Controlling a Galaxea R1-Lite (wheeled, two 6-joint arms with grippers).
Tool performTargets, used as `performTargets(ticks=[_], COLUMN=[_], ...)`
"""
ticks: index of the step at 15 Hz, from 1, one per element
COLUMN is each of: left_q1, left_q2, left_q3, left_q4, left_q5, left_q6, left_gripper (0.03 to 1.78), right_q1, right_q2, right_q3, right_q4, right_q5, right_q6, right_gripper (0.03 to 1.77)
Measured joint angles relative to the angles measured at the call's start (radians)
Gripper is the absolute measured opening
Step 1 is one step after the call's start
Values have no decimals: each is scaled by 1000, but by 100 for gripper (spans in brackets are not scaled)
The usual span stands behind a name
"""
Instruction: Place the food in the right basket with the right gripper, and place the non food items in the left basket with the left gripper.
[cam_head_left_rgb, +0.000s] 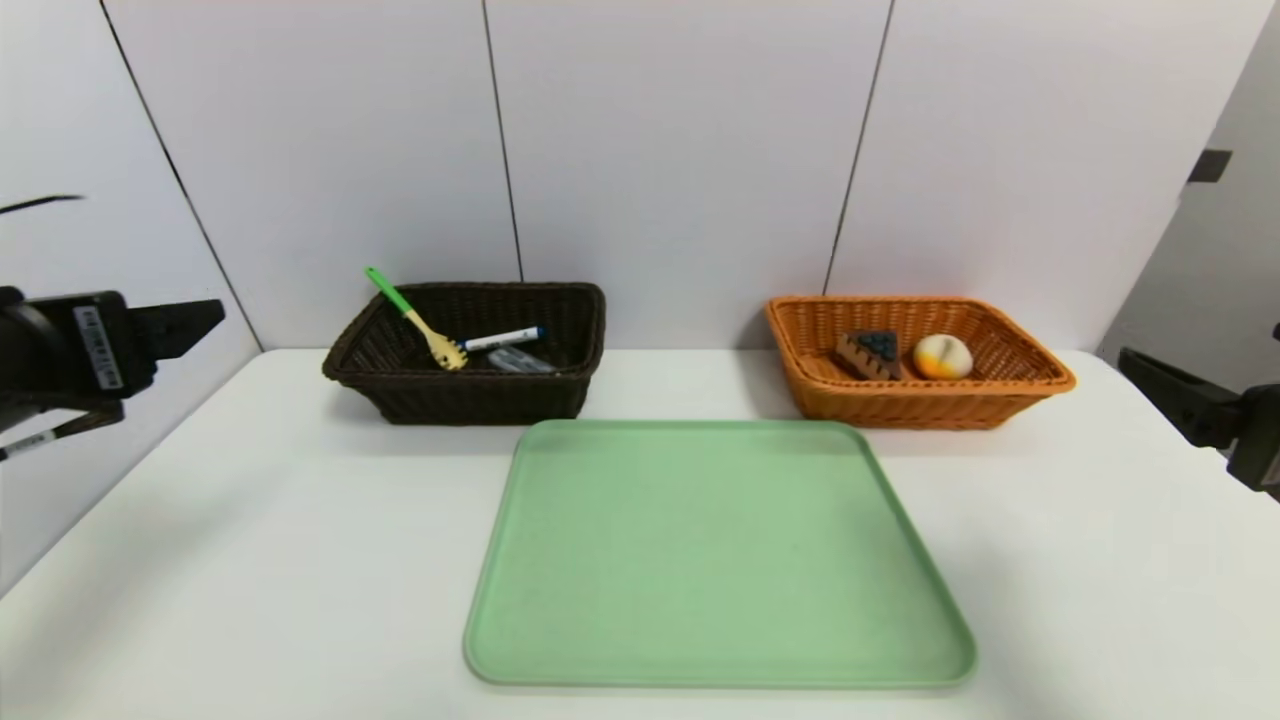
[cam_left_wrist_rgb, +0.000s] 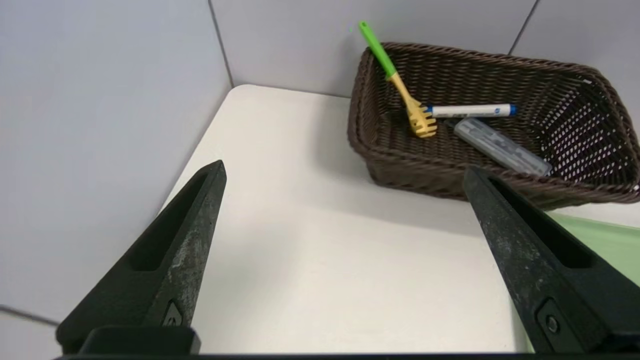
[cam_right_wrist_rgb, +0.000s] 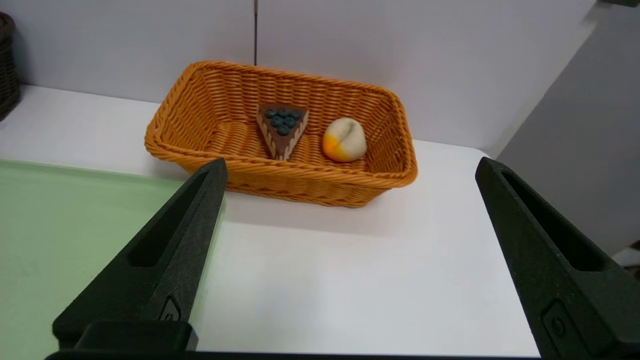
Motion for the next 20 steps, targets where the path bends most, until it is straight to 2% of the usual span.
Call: performTargets(ticks=[6, 10, 13, 16, 20], left_q1=[103, 155, 171, 174, 174], left_q2=[-284, -426, -532, -633, -740], left_q3=[208, 287, 358, 395, 425], left_q4=[35, 73, 107, 171, 251], left_q5=[-7, -26, -49, -79, -87], left_q6=[-13, -67, -76, -77, -77], left_gripper=[169, 169, 169, 169, 169], right_q1=[-59, -104, -123, -138, -139], right_q2=[-172, -279, -396, -536, -714], right_q3=[155, 196, 217, 216, 219], right_q4=[6, 56, 169, 341, 542], right_q5=[21, 90, 117, 130, 145], right_q6=[-4, 4, 13, 16, 21], right_gripper=[171, 171, 171, 171, 171])
